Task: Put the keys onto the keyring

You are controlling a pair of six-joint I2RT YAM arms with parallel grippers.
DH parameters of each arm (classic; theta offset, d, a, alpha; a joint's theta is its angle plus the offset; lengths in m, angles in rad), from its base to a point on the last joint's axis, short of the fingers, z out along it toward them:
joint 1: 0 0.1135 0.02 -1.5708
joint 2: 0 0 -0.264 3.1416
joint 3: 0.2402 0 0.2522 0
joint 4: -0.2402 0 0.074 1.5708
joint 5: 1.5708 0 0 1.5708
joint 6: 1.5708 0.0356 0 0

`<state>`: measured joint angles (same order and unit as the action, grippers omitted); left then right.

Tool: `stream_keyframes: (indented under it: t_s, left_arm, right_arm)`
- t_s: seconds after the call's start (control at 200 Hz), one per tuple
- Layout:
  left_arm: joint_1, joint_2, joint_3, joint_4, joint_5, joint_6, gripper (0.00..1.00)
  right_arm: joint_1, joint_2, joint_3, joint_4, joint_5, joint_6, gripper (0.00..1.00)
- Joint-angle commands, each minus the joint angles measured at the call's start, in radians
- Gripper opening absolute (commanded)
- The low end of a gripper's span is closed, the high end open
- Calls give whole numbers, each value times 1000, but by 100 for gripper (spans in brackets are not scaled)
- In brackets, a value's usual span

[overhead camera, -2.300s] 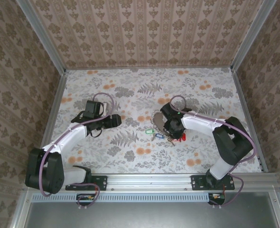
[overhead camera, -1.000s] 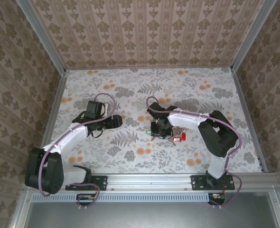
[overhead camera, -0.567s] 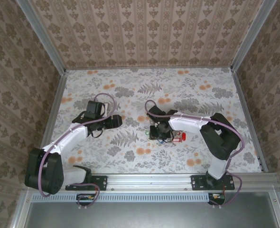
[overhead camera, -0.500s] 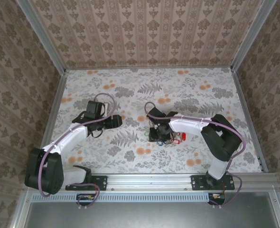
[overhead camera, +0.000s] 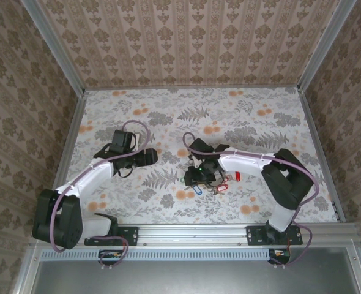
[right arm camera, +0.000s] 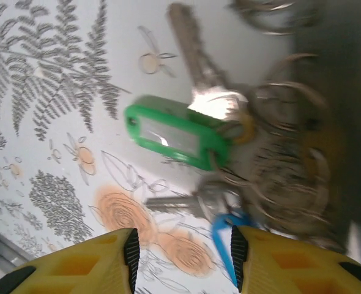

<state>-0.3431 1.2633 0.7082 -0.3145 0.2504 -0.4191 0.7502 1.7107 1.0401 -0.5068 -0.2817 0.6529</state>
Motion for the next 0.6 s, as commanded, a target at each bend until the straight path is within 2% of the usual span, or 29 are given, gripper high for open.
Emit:
stream_keyframes:
  t_s: [0.0,0.1,0.225,0.355,0.595]
  left_arm:
    - [-16,0,15,-29,12,0,85]
    - [-27,4,11,-16,10,2,85]
    - [-43,8,10,2,9,-1,83]
    - [-58,11,17,3,10,10,80]
    - [-69,12,13,2,4,16,77]
  right_arm:
    - [-8,-128,-39,-98,131,118,42]
    - [-23,-189,-88,-118,157,218,38]
    - [-76,-189,-138,-96,78,267,28]
    - [-80,-154,-139,-83,33,286,27]
    - [-78,-115,-126,-67,30,284,27]
